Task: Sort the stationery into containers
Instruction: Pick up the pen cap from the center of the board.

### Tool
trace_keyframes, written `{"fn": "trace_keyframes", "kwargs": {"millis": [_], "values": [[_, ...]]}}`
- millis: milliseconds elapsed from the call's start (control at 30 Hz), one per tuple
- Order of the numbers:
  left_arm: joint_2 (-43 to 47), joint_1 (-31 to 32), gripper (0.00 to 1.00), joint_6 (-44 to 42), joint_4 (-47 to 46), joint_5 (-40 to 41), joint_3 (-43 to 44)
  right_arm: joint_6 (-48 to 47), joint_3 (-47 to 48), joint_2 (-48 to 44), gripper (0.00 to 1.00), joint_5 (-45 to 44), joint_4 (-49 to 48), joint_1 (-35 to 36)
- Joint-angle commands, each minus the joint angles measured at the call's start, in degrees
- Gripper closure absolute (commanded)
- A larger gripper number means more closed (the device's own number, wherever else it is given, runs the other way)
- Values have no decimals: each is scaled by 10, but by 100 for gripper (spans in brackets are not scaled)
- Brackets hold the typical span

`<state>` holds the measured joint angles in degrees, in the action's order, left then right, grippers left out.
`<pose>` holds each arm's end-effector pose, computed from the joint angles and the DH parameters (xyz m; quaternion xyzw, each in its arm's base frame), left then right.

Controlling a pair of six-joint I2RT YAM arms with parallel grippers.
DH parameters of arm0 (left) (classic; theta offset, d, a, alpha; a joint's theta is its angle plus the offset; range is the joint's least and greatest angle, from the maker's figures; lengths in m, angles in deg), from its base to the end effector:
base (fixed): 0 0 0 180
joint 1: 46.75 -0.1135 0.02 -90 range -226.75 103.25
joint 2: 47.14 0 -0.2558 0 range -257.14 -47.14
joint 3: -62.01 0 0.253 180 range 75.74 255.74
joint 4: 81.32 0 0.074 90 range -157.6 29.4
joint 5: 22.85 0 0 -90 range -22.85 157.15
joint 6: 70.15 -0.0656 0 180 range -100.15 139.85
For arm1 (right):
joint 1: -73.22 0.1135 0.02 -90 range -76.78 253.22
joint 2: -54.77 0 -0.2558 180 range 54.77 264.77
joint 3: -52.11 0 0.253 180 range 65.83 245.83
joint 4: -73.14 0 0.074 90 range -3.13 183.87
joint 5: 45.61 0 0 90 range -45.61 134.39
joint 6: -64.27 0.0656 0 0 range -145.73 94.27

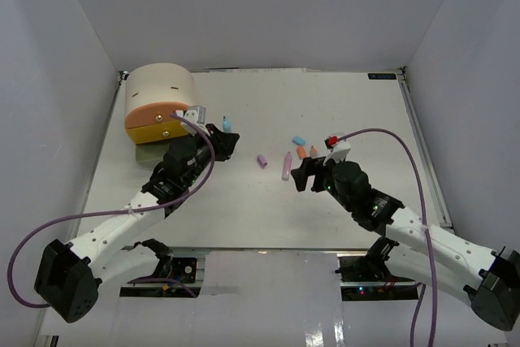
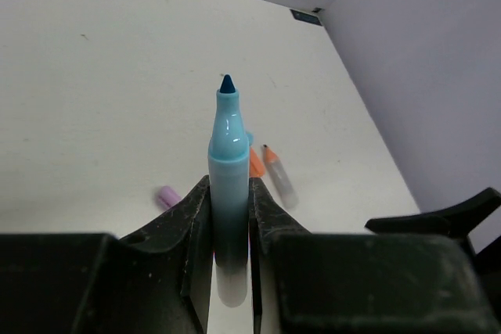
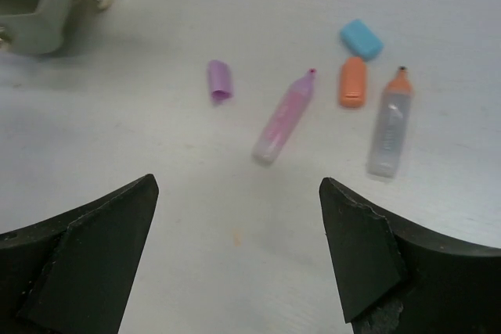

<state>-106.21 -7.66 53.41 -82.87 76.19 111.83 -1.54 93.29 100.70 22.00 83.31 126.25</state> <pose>0.2205 -0.1659 0.2737 -0.0156 0.7523 -0.3408 0.5637 0.1549 0.1642 0.2417 -0.0791 0.7828 0.2527 0.5631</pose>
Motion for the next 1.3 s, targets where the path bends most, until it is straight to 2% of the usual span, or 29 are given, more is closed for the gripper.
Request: {"fn": "trace_keyframes", "kwargs": {"millis": [0,33,67,100,200,267,300,500,600,800,900,1267], "values": [[40,-60,99,-83,99,-132,34,-41,43,38,10,71,35,-105],[50,-84,99,-96,131,-146,39,-48,61,69,10,140,35,-137],[55,-94,99,-109,145,-159,42,-68,74,90,10,167,35,-186],[60,-102,99,-130,150,-186,41,-80,90,109,9,191,36,-204],[86,-118,99,-148,184,-217,22,-126,180,240,5,212,88,-240],[104,-121,98,-155,192,-227,1,-144,242,290,0,238,107,-260],[109,-121,98,-162,204,-229,-4,-166,273,333,5,254,109,-267],[139,-122,97,-177,244,-202,-12,-237,367,478,14,263,126,-278],[149,-122,96,-155,228,-237,-26,-277,413,535,18,261,142,-279],[151,-126,96,-153,230,-205,-23,-319,477,604,23,277,163,-279],[155,-128,96,-151,232,-198,-25,-327,493,629,32,279,169,-280],[153,-139,96,-150,231,-202,-25,-340,530,692,35,266,187,-279]]}}
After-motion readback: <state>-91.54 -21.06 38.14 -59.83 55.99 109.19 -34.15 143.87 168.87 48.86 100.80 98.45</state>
